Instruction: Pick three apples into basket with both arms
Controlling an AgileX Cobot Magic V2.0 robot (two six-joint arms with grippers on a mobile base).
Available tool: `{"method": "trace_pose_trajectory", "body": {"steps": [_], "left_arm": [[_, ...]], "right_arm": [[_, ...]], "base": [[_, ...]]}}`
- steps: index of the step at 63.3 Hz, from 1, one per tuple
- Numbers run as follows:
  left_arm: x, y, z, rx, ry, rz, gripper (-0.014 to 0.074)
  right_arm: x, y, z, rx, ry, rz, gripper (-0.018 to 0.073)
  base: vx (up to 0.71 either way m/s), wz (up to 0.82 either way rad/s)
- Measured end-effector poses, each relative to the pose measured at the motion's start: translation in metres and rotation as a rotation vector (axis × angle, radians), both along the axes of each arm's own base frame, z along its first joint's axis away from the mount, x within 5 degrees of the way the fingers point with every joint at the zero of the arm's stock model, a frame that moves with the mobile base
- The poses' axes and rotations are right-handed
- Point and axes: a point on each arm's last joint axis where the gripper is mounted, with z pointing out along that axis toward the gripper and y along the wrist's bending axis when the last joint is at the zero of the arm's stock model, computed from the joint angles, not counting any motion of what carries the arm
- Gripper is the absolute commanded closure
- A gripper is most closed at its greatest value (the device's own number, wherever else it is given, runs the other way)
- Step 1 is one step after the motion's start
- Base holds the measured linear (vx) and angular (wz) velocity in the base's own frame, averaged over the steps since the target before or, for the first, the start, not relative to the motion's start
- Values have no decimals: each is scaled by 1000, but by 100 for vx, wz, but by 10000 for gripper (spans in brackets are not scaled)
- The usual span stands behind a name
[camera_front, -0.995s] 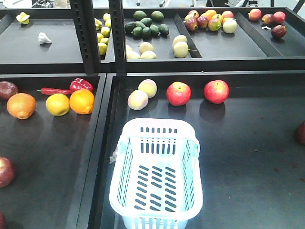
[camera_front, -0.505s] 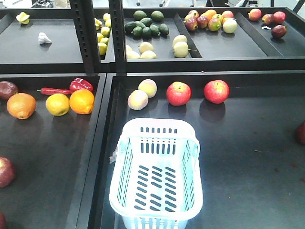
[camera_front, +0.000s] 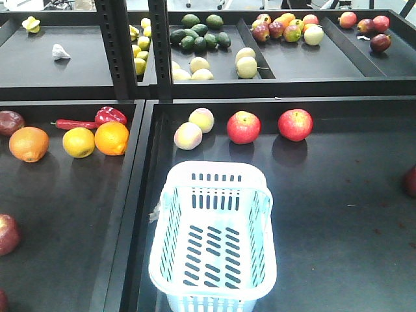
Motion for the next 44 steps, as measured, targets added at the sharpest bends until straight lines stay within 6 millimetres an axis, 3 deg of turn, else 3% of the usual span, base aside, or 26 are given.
{"method": "trace_pose_trajectory", "body": {"steps": [12,22,35,44], "left_arm": [[2,0,6,58,-18,-9,53],[18,-4,34,161,21,-62,53],[66,-33,73,282,107,-372,53],[101,-64,84,362,156,-647,53]], "right_arm": [[0,0,0,0,0,0,568],[0,0,0,0,0,0,568],[0,0,0,0,0,0,568],[0,0,0,0,0,0,568]], "base": [[0,0],[0,0],[0,0],[0,0]]}}
